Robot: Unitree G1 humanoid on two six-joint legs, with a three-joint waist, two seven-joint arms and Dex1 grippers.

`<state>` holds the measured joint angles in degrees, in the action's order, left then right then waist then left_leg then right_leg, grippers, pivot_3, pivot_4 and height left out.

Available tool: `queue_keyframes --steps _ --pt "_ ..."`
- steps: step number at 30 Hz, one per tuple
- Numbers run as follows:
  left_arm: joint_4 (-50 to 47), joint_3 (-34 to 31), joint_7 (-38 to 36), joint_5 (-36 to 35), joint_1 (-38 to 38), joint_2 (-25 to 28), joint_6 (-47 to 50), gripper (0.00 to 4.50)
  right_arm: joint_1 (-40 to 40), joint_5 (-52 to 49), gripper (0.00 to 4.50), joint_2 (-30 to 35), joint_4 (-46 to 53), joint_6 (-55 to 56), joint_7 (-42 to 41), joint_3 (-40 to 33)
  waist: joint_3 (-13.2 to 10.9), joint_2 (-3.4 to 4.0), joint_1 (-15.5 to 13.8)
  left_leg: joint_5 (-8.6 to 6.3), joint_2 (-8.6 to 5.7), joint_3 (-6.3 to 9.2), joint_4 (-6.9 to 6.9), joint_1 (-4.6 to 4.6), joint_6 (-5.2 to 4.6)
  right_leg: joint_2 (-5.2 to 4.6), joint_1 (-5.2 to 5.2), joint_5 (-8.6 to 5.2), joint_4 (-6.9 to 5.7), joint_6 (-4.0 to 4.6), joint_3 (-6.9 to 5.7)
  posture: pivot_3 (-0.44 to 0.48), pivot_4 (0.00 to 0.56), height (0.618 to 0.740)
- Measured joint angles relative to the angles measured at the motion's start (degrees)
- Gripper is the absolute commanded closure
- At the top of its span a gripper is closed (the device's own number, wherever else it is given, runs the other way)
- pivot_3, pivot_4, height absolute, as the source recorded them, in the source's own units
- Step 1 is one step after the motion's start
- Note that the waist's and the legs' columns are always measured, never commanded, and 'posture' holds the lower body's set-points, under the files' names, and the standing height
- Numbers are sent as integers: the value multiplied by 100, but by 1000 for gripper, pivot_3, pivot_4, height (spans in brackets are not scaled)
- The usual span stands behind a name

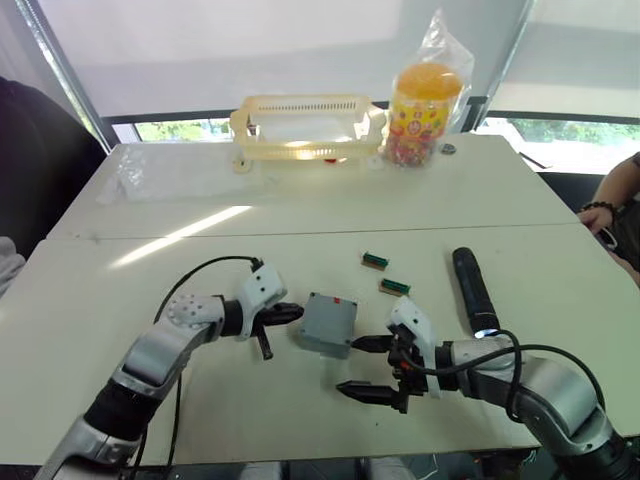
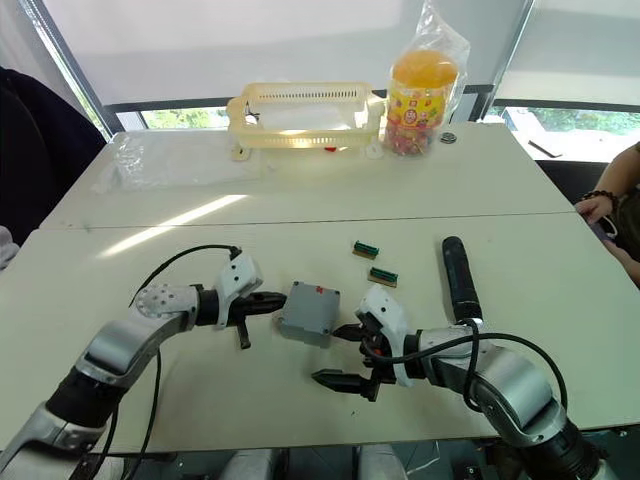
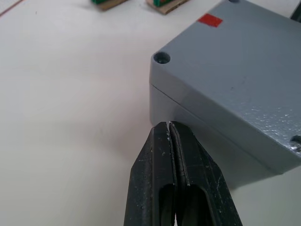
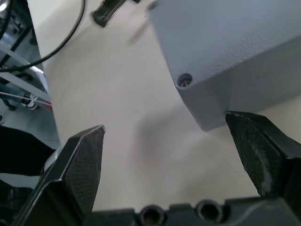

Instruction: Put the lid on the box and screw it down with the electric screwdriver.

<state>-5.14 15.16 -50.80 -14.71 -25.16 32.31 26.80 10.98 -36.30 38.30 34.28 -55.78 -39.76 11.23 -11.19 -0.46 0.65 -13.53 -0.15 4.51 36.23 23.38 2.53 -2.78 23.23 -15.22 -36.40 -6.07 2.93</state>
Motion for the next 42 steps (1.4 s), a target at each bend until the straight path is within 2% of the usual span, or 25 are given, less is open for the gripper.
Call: queue_keyframes --steps 6,11,15,20,23,26,30,36,42 --pt "802 128 -64 348 -350 -316 -562 4500 -7 13 74 -341 135 -235 492 91 1 0 19 0 0 1 0 -2 0 1 6 1 -18 -2 0 0 150 740" --pt "855 -144 -162 406 -214 129 -579 4500 -133 -45 74 98 491 -290 520 -395 1 0 28 0 0 2 1 -5 0 0 18 0 -49 -1 0 0 150 740" --pt "43 -638 -313 120 280 669 -85 4500 -52 154 74 351 251 112 295 -536 2 -3 44 0 3 3 -1 -9 0 3 21 -2 -61 0 0 0 150 740" --pt "-1354 -928 -631 -621 1206 1144 807 4500 416 713 74 404 -630 987 -262 -177 2 -3 44 0 2 -1 1 -10 0 0 20 -2 -62 0 2 0 150 740" --pt "-1685 -973 -592 -965 1439 1148 1260 4500 675 1086 74 390 -1153 1448 -565 127 3 -5 -4 0 2 2 6 -9 0 0 18 -2 -65 0 0 0 150 740" --pt "-1759 -970 -448 -960 1474 1107 1281 4500 852 1338 74 331 -1483 1774 -833 363 3 -5 14 0 1 0 6 -9 0 0 19 -2 -65 0 1 0 150 740" --pt "-1597 -704 -125 -771 1336 664 1129 4500 1011 1457 74 247 -1783 2051 -1272 580 3 -6 6 0 1 1 7 -9 0 0 18 -2 -66 0 0 0 150 740" --pt "-1269 -465 -45 -573 931 428 916 4500 928 1483 74 162 -1725 1992 -1367 572 4 -6 13 1 1 2 6 -10 1 1 19 -2 -68 0 0 0 150 740" --pt "-844 -400 -80 -290 714 366 601 4500 531 1441 74 104 -1175 1604 -1177 518 4 -6 13 1 1 2 6 -10 1 1 19 -2 -68 0 1 0 150 740"
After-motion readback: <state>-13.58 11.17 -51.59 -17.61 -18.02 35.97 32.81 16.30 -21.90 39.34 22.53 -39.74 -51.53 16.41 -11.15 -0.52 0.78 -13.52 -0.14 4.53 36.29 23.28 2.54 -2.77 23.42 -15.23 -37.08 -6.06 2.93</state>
